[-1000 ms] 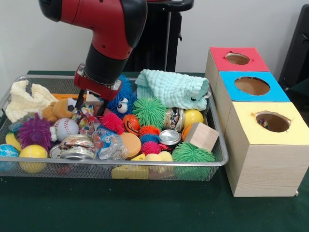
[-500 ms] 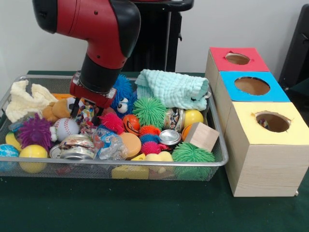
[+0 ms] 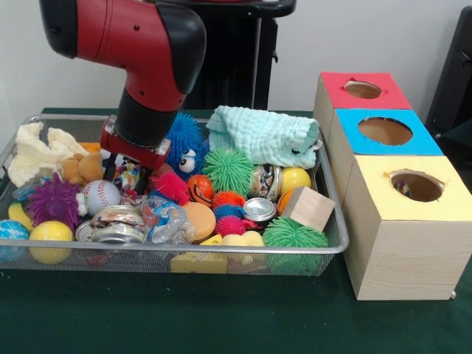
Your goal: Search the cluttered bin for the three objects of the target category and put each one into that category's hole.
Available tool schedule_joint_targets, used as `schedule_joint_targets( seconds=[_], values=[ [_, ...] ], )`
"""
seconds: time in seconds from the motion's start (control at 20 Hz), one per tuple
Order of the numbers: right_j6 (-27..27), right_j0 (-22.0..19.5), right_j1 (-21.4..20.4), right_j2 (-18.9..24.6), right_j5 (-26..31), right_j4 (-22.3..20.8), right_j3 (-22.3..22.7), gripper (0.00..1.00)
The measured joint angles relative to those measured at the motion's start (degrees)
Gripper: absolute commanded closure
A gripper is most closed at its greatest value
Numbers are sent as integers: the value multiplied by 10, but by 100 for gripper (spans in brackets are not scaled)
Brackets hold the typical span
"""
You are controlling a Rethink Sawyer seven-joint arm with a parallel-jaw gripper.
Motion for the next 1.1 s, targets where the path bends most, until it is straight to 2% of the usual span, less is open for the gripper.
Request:
schedule_joint_targets(
  seconds=[0.35,0.4,0.55,0.6,0.85,1.1],
  values=[
    [0,-25,0,21,28,18,-6,0],
    [0,-28,0,23,34,20,-7,100],
    [0,-34,1,29,60,27,-9,100],
    [0,-37,0,35,90,35,-13,100],
    [0,-40,0,47,156,51,-26,100],
    [0,-40,-2,54,190,57,-32,100]
  ],
)
